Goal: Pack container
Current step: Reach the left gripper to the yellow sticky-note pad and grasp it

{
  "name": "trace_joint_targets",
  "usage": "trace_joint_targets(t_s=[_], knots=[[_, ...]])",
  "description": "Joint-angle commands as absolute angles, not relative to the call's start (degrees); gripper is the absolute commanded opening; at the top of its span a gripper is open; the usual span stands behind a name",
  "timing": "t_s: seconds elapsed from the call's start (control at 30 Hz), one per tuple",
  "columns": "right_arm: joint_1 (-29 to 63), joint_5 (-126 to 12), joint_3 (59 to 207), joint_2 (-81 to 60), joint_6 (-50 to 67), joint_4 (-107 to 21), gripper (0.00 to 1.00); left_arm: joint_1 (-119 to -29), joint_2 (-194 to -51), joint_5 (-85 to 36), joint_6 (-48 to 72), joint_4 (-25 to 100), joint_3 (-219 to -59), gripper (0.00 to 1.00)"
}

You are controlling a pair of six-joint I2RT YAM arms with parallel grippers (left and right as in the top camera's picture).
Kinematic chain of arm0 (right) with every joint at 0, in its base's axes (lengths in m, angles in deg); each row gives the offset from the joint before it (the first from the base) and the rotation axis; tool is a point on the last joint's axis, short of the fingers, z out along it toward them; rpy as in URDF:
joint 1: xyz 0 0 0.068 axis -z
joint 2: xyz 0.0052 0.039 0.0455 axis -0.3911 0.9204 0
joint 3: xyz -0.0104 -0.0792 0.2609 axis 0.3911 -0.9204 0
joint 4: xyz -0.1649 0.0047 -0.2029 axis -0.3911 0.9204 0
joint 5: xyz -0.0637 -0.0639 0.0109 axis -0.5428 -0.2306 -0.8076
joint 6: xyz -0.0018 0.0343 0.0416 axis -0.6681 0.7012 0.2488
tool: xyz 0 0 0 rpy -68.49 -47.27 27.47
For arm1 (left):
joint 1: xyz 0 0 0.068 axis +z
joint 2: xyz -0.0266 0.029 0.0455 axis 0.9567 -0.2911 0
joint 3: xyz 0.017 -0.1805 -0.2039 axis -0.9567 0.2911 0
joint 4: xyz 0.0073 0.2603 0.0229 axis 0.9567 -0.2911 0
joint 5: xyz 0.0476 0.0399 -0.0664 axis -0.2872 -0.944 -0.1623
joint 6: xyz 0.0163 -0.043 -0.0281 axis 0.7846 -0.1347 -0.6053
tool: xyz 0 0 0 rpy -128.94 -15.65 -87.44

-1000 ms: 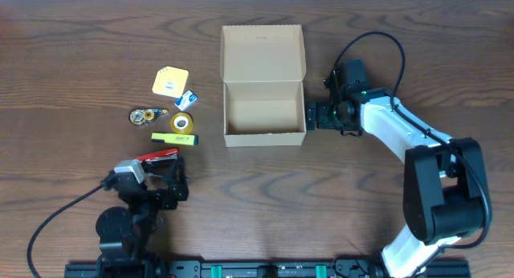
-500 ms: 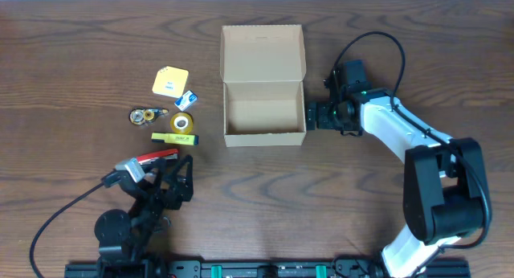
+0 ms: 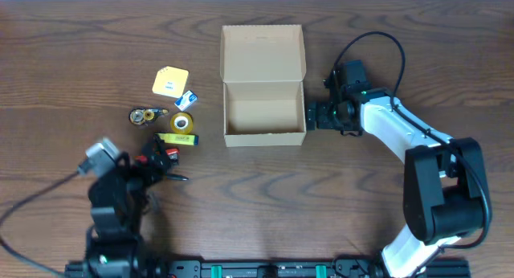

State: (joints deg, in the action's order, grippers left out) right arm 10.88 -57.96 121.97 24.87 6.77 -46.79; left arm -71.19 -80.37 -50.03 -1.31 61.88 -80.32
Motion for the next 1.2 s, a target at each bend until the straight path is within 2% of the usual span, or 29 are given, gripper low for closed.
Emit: trace_joint_targets(t_s=[0.0, 0.23, 0.6, 0.8, 1.17], knots=[[11.3, -57.7, 121.8, 24.9, 5.9, -46.8, 0.99, -70.8, -91.2, -52.8, 3.8, 61.1, -89.1, 0.96], [11.3, -57.7, 121.8, 24.9, 5.9, -46.8, 0.99, -70.8, -121.3, -51.0, 18.3, 50.2, -115.8, 0.96], [11.3, -57.7, 121.8, 24.9, 5.9, -46.8, 0.99, -70.9, -149.0, -50.1, 38.9, 41.5, -141.8, 0.96], [11.3, -57.7, 121.8, 24.9, 5.9, -46.8, 0.99, -71.0, -159.1, -47.7, 47.3, 35.9, -149.0, 0.96], [11.3, -57.7, 121.8, 24.9, 5.9, -46.8, 0.99, -73.8, -169.3, -47.6, 53.9, 35.4, -149.1, 0.95]])
